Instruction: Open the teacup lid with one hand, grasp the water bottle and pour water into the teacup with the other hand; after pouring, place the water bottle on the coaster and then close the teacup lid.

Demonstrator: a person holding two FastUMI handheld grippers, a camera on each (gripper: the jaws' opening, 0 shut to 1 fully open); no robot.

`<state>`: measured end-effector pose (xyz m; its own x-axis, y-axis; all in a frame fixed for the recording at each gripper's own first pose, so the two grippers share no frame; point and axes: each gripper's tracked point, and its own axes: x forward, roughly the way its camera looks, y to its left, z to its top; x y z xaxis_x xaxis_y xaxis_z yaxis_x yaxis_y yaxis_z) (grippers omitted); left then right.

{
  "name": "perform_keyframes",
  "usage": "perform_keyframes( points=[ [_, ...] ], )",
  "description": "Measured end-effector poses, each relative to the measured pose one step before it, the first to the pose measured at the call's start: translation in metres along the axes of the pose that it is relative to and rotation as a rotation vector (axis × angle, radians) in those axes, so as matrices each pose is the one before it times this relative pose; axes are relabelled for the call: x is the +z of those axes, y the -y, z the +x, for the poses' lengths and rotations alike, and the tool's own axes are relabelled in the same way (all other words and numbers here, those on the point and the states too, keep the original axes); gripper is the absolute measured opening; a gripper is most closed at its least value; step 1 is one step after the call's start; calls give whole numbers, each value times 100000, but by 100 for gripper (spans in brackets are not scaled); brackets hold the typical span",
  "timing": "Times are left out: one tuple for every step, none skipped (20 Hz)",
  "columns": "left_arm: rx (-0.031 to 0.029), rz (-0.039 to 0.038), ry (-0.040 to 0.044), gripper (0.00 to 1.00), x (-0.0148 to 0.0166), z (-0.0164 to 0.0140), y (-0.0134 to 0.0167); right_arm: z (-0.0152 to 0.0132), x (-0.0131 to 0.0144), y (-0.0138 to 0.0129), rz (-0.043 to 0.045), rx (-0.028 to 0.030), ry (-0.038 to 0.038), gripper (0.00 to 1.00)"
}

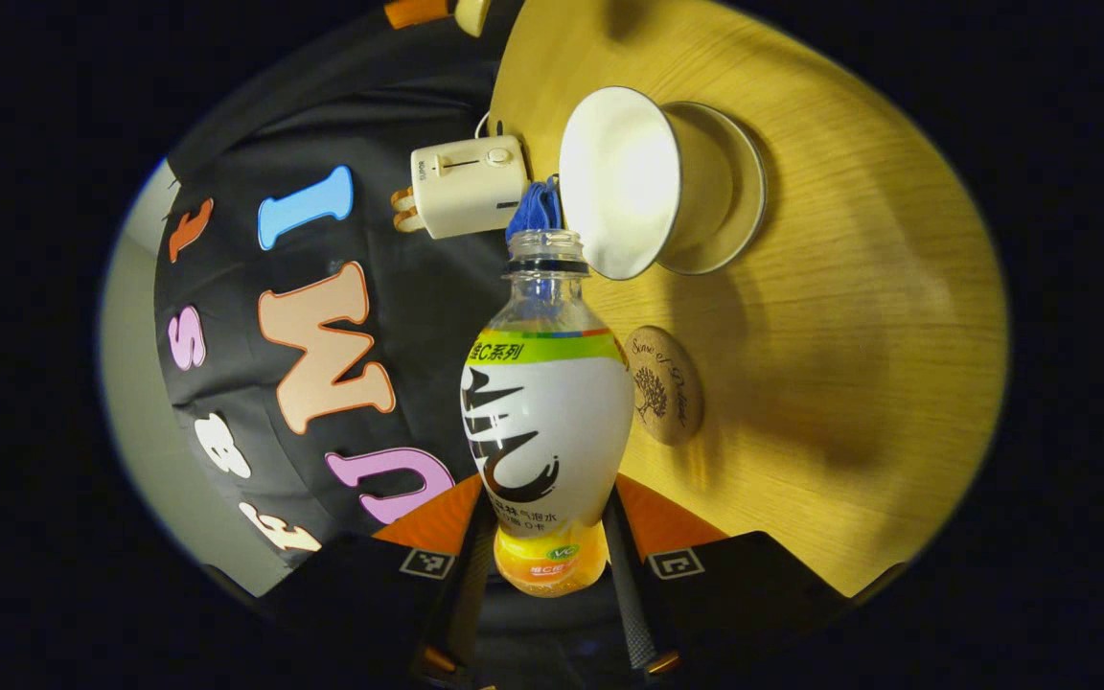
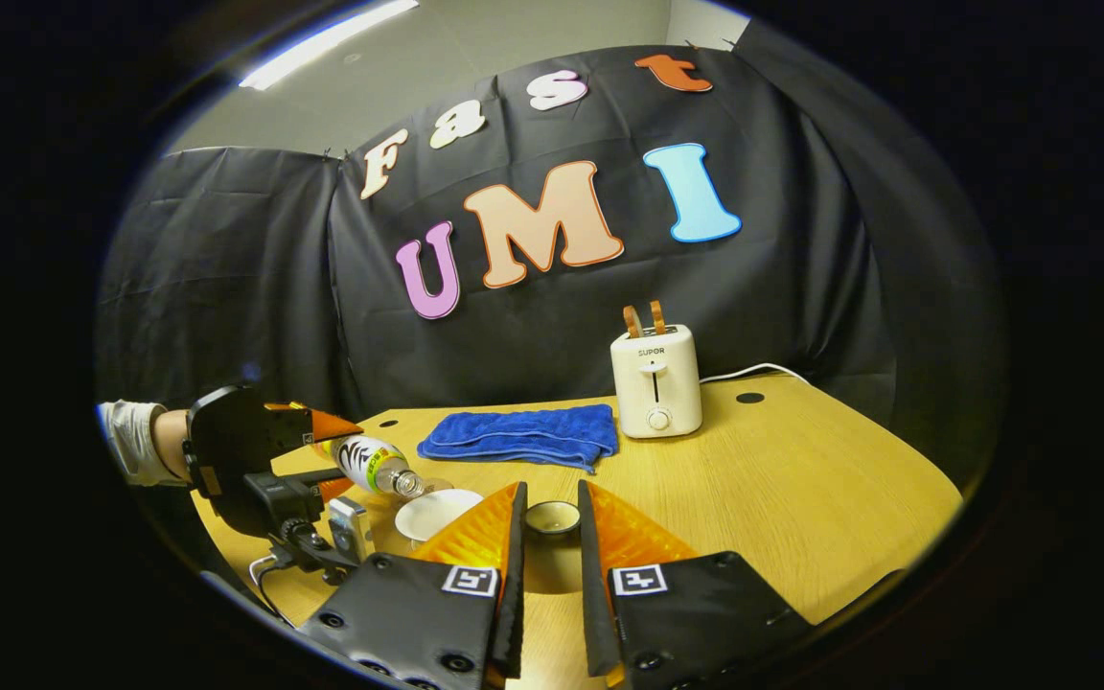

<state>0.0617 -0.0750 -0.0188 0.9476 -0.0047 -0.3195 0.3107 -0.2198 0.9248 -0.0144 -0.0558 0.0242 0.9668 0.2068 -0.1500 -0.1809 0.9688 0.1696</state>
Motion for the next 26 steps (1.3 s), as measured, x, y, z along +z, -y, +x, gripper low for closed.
perform_keyframes(
  points=[
    [-639, 1160, -460, 58, -78, 23, 129, -36, 41, -56, 122, 304, 21, 31],
    [-260, 1179, -174, 58, -7, 56, -27, -66, 93, -153, 250, 414, 251, 31],
    [-92, 1323, -336, 58, 0, 84, -35, -44, 107, -65, 42, 272, 109, 31],
    [-156, 1865, -138, 58, -113, -33, -39, 35, -74, 97, -49, -205, -44, 31],
    [0, 1491, -27, 58, 47, 51, -72, 9, 48, 142, 97, -111, 43, 29],
    [204, 1044, -89, 58, -41, -208, -72, 13, -23, -106, 313, 230, -166, 31],
    [150, 1141, -14, 58, -47, -102, -75, -1, -15, -15, 427, 343, -92, 29],
    [580, 1331, -140, 58, -35, -181, -174, 41, -103, -80, 124, 389, -216, 31],
    [389, 1372, -342, 58, -65, -166, -150, -36, -33, 92, -25, 132, -127, 29],
    [533, 1547, -290, 58, -21, -73, -286, 39, -122, 171, 51, -200, -191, 31],
    [1069, 1613, 5, 58, 3, -49, -364, 98, -78, 170, 277, -174, -422, 31],
    [1118, 1395, 338, 59, 52, 95, -720, -11, -85, 160, 501, -172, -286, 31],
    [599, 1323, -439, 58, -153, 171, -378, -1, -43, 182, 549, -278, -206, 31],
    [1050, 1276, 305, 59, -72, -52, -439, -51, 91, 132, 318, -286, 40, 27],
    [393, 698, -252, 58, -8, -31, -133, -26, 71, 119, 70, -339, 84, 29],
    [238, 616, 6, 58, -185, -113, 18, -50, 71, 99, -53, -174, 165, 27],
    [78, 950, -370, 58, -89, 30, -30, -181, 157, -51, -155, 148, 554, 27],
    [473, 1342, -239, 58, 3, -89, -302, -41, 178, -21, -245, 114, 547, 27],
    [221, 1024, -311, 58, -66, 52, -166, -100, 16, 15, -254, 238, 456, 29],
    [153, 792, -289, 58, -71, -101, -125, -23, 30, -18, -380, 152, 193, 31],
    [484, 895, 13, 58, 51, 8, -77, 7, -61, 45, -569, -117, -117, 29],
    [336, 1115, 69, 58, -27, -24, -186, 58, -26, 89, -404, -286, -209, 31],
    [421, 1226, -37, 58, 77, -43, -171, 44, -11, 3, -151, -243, 26, 29],
    [347, 1252, -417, 58, -164, -55, -248, -8, 117, 54, -44, -245, 145, 29],
    [807, 1423, -119, 58, -13, 46, -373, -43, 26, 95, 52, -231, 64, 31],
    [810, 1196, -205, 58, -61, -162, -192, -39, 32, 94, 41, -186, 129, 29]
  ],
)
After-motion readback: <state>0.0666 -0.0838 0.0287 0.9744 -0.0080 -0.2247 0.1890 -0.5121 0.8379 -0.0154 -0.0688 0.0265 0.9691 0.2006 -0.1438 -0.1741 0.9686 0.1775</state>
